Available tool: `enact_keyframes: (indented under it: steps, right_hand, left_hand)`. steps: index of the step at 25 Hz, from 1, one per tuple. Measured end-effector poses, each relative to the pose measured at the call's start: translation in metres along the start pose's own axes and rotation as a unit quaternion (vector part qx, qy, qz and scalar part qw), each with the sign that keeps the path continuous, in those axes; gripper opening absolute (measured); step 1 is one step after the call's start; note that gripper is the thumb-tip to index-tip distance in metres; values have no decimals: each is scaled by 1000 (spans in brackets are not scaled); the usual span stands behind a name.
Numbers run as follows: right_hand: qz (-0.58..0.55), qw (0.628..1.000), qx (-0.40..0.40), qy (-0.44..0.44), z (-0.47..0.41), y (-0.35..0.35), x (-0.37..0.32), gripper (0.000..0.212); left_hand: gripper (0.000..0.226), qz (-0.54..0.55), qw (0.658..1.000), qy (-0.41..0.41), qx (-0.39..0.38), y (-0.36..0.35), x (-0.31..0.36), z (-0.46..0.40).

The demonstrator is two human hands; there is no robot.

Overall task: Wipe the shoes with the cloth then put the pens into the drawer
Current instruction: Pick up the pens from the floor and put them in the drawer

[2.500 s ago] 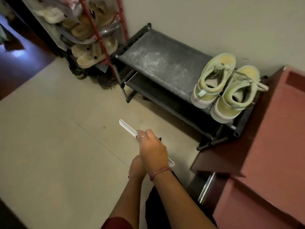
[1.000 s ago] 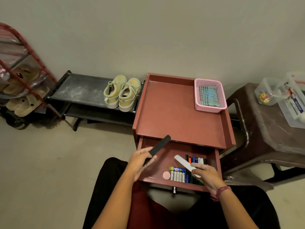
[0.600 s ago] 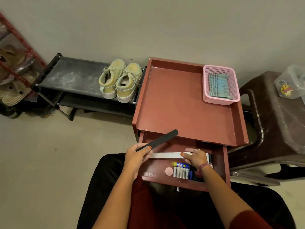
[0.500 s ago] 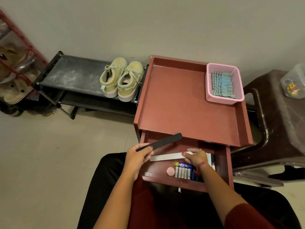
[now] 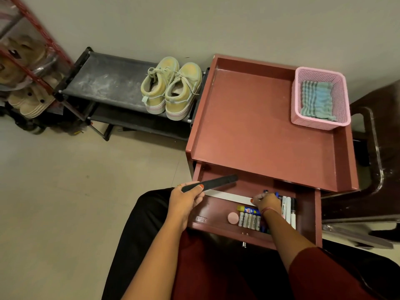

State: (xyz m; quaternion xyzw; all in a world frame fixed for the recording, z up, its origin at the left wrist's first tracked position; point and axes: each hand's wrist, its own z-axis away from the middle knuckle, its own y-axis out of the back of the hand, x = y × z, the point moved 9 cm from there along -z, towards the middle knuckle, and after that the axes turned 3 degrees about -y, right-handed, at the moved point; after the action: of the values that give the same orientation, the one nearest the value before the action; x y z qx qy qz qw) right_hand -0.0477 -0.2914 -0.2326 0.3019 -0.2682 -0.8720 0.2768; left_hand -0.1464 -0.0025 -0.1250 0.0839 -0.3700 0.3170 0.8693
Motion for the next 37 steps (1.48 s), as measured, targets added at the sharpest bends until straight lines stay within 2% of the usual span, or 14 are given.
enact_keyframes:
  steps: [2, 5, 9, 10, 12, 14, 16, 20, 22, 24, 27, 30, 34, 37]
  right_hand:
    - [45, 999, 11, -1, -1, 1, -3, 30]
    - [129, 991, -12, 25, -4, -7, -7, 17]
    - [96, 994, -20, 41, -12, -4, -5, 18]
    - [59, 997, -21, 46, -11, -1, -7, 19]
    - [-124, 989, -80, 2, 1, 1, -6, 21]
    - [-317, 925, -204, -45, 26, -9, -12, 28]
    - [-365, 891, -266, -47, 48, -9, -18, 26]
    - [-475, 844, -240, -59, 54, 2, -7, 11]
    - [-524, 824, -199, -83, 43, 9, 7, 15]
    - [-534, 827, -140, -104, 27, 14, 22, 22]
    - [-512, 849, -58, -115, 4, 10, 31, 21]
    - [-469, 873, -31, -127, -12, -5, 33, 29]
    - [-331, 935, -6, -124, -26, -21, 37, 10]
    - [-228, 967, 52, -102, -28, -11, 30, 18]
  left_hand:
    - [15, -1, 1000, 3, 2, -1, -1, 0]
    - [17, -3, 1000, 5, 3, -2, -3, -3]
    - [19, -10, 1000, 1, -2, -4, -6, -7]
    - [20, -11, 1000, 2, -4, -5, -7, -7]
    - [20, -8, 1000, 8, -17, -8, -8, -6]
    - [23, -3, 999, 19, -31, -13, -10, -6]
    - [26, 8, 998, 39, -47, -19, -13, -3]
    - [27, 11, 996, 54, -74, -29, -15, 3]
    - [25, -1, 999, 24, -38, -22, -9, -1]
    - [18, 24, 1000, -5, 16, -9, 2, -5]
    - [7, 72, 996, -20, 54, 2, 14, -5]
    - [8, 74, 995, -21, 66, 5, 18, -1]
    - [8, 72, 995, -17, 69, 5, 19, -2]
    - [8, 72, 995, -15, 68, 5, 19, -4]
